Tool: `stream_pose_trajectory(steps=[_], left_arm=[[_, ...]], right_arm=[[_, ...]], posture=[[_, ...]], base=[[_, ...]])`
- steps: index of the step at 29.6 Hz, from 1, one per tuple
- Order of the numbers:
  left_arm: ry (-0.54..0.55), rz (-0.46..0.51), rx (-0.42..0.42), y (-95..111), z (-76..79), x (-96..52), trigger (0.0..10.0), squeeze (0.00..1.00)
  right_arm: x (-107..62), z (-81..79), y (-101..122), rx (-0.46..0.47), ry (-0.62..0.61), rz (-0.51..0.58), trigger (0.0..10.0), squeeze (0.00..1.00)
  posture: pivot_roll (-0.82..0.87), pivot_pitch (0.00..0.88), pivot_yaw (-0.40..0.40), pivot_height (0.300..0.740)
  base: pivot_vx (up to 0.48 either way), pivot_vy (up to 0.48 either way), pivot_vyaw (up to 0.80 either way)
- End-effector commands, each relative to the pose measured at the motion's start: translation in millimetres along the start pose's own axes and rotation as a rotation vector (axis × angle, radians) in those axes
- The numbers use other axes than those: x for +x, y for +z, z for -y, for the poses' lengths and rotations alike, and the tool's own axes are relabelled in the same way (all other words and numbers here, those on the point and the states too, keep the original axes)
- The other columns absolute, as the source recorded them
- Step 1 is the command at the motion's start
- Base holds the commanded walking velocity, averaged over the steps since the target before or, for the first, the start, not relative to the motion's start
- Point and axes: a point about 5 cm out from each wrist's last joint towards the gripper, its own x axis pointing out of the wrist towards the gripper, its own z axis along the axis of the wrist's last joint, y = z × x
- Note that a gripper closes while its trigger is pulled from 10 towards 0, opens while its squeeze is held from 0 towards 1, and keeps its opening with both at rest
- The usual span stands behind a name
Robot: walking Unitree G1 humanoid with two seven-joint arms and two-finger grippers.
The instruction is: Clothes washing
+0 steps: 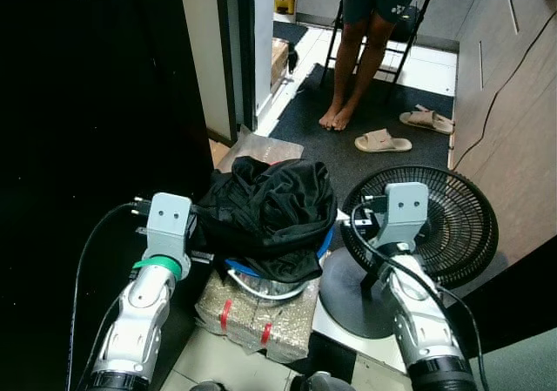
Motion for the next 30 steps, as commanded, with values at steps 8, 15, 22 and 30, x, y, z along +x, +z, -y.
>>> stream_pose_trajectory(steps=[8, 15, 22, 30], left_arm=[[0.002, -0.019, 0.007, -4.0, 0.9, -1.7, 10.0, 0.0], [0.003, -0.019, 0.008, -4.0, 0.9, -1.7, 10.0, 0.0], [0.003, -0.019, 0.008, -4.0, 0.9, -1.7, 10.0, 0.0], [0.003, -0.019, 0.008, -4.0, 0.9, -1.7, 10.0, 0.0]], right_arm=[[-2.1, 1.4, -0.4, 0.0, -0.01, 0.0, 10.0, 0.0], [-2.2, 1.3, -0.4, -0.001, -0.012, 0.0, 10.0, 0.0], [-2.2, 1.3, -0.4, -0.001, -0.012, 0.0, 10.0, 0.0], [-2.2, 1.2, -0.4, -0.001, -0.012, 0.0, 10.0, 0.0]], posture=[[-0.05, 0.0, 0.039, 0.74], [-0.05, 0.0, 0.039, 0.74], [-0.05, 0.0, 0.039, 0.74], [-0.05, 0.0, 0.039, 0.74]], base=[[0.0, 0.0, 0.0], [0.0, 0.0, 0.0], [0.0, 0.0, 0.0], [0.0, 0.0, 0.0]])
